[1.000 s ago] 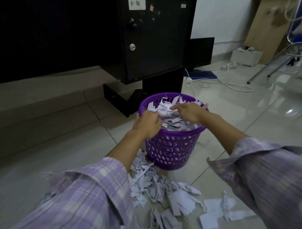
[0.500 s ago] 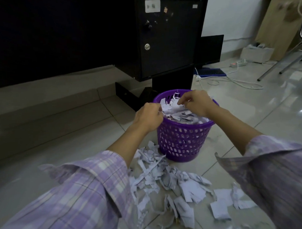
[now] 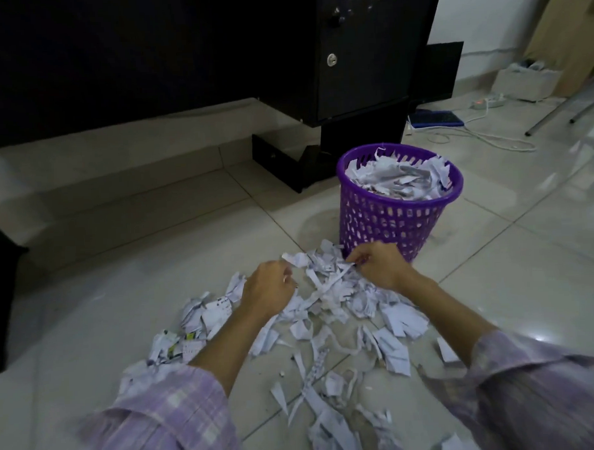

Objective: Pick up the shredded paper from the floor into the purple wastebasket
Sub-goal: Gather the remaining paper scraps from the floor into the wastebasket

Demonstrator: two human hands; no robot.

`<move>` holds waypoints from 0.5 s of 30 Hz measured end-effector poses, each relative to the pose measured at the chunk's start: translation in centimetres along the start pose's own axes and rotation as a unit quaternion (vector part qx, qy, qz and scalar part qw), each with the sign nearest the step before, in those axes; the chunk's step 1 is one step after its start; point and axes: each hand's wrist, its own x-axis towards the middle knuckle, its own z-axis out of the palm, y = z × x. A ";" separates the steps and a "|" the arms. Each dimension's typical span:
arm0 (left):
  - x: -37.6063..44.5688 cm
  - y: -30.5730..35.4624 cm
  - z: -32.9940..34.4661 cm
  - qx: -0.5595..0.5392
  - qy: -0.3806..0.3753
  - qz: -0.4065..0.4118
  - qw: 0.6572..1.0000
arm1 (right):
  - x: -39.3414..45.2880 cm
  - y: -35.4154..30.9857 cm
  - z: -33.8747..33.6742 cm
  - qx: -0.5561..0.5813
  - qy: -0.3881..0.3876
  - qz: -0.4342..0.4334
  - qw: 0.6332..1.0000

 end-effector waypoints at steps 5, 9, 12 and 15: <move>-0.1 -3.8 2.6 0.000 -0.029 -0.037 0.999 | 1.4 1.9 5.4 -0.058 -0.030 0.040 0.997; 1.4 -6.0 4.6 -0.017 -0.033 -0.064 0.997 | 4.1 2.6 8.3 -0.113 -0.038 0.042 0.992; 2.8 -7.3 6.4 -0.038 -0.032 -0.068 0.996 | 7.2 3.2 9.6 -0.155 -0.034 0.050 0.986; 3.8 -8.3 8.1 -0.060 -0.041 -0.075 0.995 | 9.8 4.1 11.0 -0.148 -0.073 0.070 0.984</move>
